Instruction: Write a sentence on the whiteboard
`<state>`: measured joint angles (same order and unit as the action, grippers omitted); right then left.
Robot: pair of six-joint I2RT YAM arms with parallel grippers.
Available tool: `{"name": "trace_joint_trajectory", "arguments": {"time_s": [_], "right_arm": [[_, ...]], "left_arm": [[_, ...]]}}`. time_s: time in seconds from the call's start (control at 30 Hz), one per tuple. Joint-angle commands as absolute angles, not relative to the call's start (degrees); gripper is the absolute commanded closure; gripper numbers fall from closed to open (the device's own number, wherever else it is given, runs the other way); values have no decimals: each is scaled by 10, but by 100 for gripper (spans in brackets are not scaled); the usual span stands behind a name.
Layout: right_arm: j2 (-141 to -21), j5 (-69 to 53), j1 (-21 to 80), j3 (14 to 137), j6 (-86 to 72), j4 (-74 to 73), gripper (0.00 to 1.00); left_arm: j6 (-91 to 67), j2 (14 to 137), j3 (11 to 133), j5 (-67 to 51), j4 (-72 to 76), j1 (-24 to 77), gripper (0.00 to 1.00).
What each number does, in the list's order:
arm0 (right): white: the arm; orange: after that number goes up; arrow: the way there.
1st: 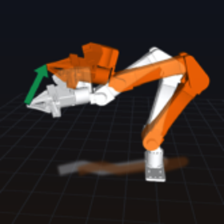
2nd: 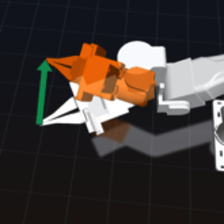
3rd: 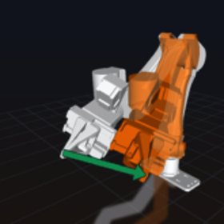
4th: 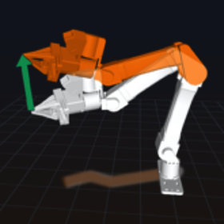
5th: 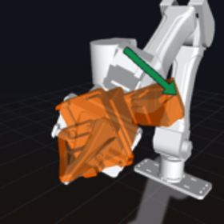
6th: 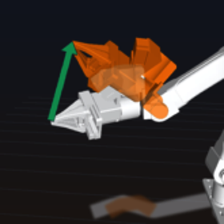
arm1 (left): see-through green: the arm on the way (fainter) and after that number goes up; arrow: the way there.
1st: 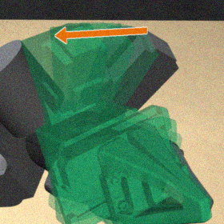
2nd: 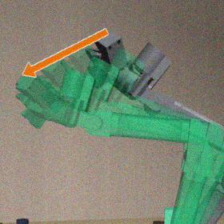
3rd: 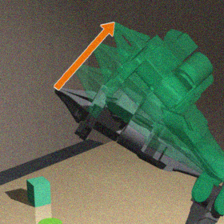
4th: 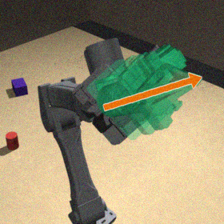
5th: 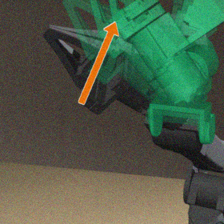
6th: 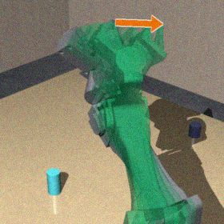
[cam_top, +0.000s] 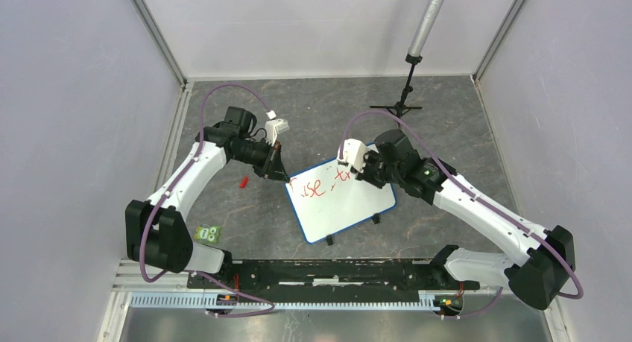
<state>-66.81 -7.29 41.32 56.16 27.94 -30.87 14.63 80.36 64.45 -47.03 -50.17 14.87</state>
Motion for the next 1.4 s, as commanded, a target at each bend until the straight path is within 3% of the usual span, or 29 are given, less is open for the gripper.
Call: {"name": "trace_joint_trajectory", "arguments": {"time_s": [0.0, 1.37], "right_arm": [[-675, -55, 405, 586, 286, -293, 100], [-667, -58, 381, 573, 294, -303, 100]], "left_arm": [[162, 806, 654, -468, -487, 151, 97], [167, 808, 650, -470, -487, 152, 97]]}}
